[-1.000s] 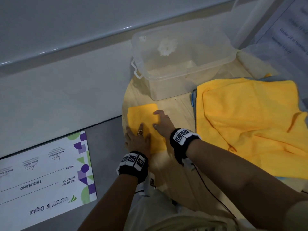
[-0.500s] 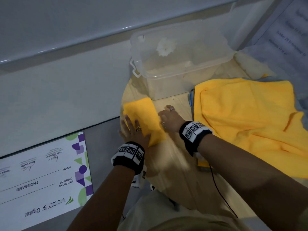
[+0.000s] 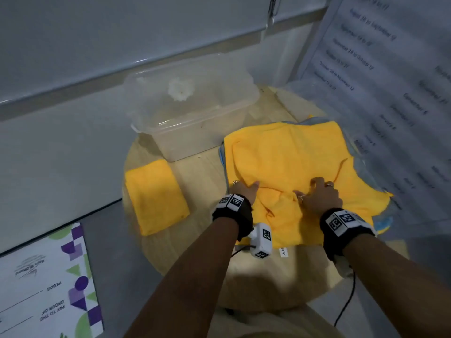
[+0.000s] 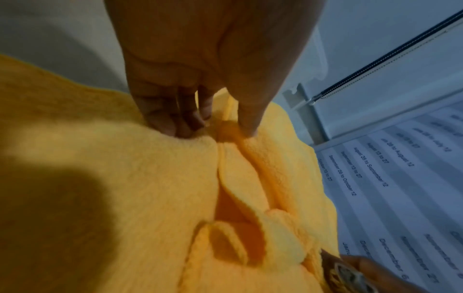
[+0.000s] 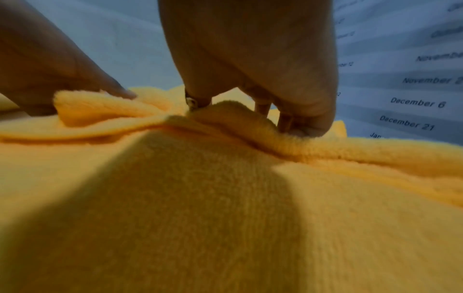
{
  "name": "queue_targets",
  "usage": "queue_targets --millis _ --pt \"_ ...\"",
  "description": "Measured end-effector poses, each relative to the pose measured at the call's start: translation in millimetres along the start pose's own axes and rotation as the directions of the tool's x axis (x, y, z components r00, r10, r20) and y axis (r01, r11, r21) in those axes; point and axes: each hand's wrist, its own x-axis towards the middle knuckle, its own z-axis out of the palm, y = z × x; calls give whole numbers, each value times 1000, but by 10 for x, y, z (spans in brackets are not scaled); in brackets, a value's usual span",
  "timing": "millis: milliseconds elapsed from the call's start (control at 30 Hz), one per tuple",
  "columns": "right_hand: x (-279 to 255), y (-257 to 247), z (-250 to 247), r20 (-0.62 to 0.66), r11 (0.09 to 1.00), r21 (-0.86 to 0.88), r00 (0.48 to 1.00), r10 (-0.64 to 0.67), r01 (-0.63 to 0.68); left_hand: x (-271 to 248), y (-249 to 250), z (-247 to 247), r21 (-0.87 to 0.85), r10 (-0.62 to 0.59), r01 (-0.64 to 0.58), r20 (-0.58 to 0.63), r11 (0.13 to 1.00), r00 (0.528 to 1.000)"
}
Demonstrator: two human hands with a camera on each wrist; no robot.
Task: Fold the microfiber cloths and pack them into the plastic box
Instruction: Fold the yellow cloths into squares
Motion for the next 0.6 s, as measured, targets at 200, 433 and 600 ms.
queue_targets --millis 200,433,600 --pt "111 -85 -465 256 952 -216 953 -161 218 33 -6 39 -189 110 -172 -299 967 948" --pt "884 -865 -795 -75 777 -60 773 -630 627 27 -158 -283 -158 183 -286 -466 945 865" --pt "1146 -1191 -754 319 743 -384 834 -450 548 181 -283 -738 -170 117 -216 -456 961 882"
